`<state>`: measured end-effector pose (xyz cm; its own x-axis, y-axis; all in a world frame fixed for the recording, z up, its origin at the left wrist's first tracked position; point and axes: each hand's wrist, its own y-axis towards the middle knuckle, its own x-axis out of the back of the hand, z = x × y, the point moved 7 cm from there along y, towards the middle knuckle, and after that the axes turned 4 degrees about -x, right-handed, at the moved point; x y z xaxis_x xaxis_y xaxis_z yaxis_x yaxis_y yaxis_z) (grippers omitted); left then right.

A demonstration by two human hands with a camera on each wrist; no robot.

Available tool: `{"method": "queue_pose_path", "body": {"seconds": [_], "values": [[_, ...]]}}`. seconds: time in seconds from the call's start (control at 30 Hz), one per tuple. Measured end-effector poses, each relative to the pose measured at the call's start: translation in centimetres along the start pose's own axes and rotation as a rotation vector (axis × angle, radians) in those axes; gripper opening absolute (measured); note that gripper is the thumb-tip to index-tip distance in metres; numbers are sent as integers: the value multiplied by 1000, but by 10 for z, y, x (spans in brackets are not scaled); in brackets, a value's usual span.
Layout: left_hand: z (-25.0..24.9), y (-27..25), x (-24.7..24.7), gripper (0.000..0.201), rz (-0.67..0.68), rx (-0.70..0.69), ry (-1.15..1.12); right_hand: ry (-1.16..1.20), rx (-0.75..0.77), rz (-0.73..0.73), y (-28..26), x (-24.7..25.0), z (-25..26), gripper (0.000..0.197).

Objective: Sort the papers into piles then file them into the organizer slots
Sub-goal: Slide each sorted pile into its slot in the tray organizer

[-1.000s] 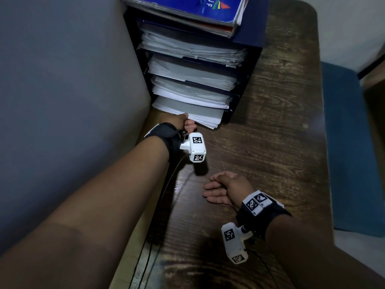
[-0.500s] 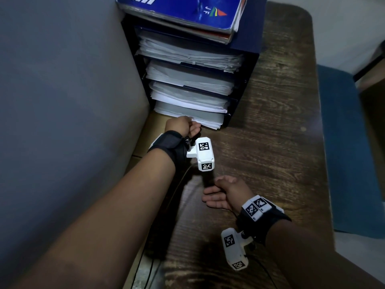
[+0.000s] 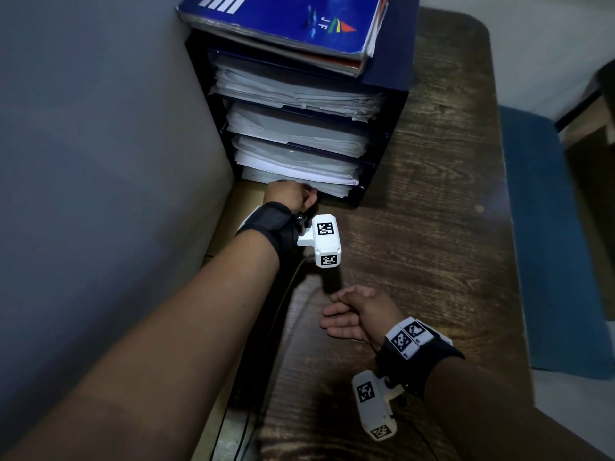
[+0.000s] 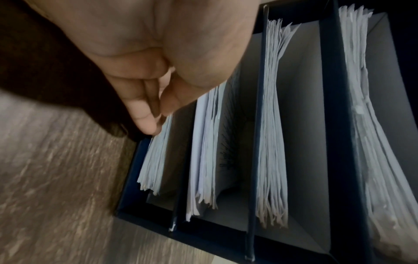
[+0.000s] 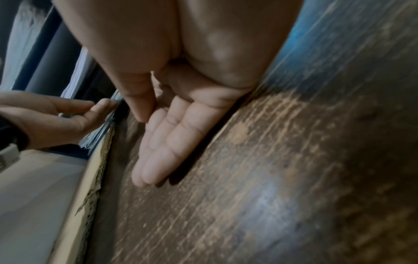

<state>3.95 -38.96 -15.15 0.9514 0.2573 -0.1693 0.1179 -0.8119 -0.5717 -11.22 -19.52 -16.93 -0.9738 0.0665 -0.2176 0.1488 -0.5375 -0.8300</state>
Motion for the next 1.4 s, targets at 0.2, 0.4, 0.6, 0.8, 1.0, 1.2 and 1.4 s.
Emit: {"method": "queue_pose_path", "body": {"seconds": [0.2, 0.4, 0.6, 0.8, 1.0, 1.2, 1.4], "values": [[0, -4, 5, 15, -92, -83, -87, 31, -23, 10, -1, 1, 0, 14], [-8, -5, 3, 17, -62, -19, -212, 27, -23, 8, 1, 2, -2, 16], [-16, -5, 3, 14, -63, -24, -57, 13, -16, 0, 4, 5, -3, 19], [-20, -3, 14, 16, -98, -93, -45, 4, -18, -11, 6, 4, -4, 19], [-20, -5, 16, 16, -134, -123, -72, -3, -10, -30, 7, 4, -4, 19], [-27, -11, 8, 12, -131, -123, -56, -18, 3, -47, 6, 3, -5, 18], [-51, -36, 25, 30, -272, -445, 113, -8, -10, -46, 6, 3, -6, 16]]}}
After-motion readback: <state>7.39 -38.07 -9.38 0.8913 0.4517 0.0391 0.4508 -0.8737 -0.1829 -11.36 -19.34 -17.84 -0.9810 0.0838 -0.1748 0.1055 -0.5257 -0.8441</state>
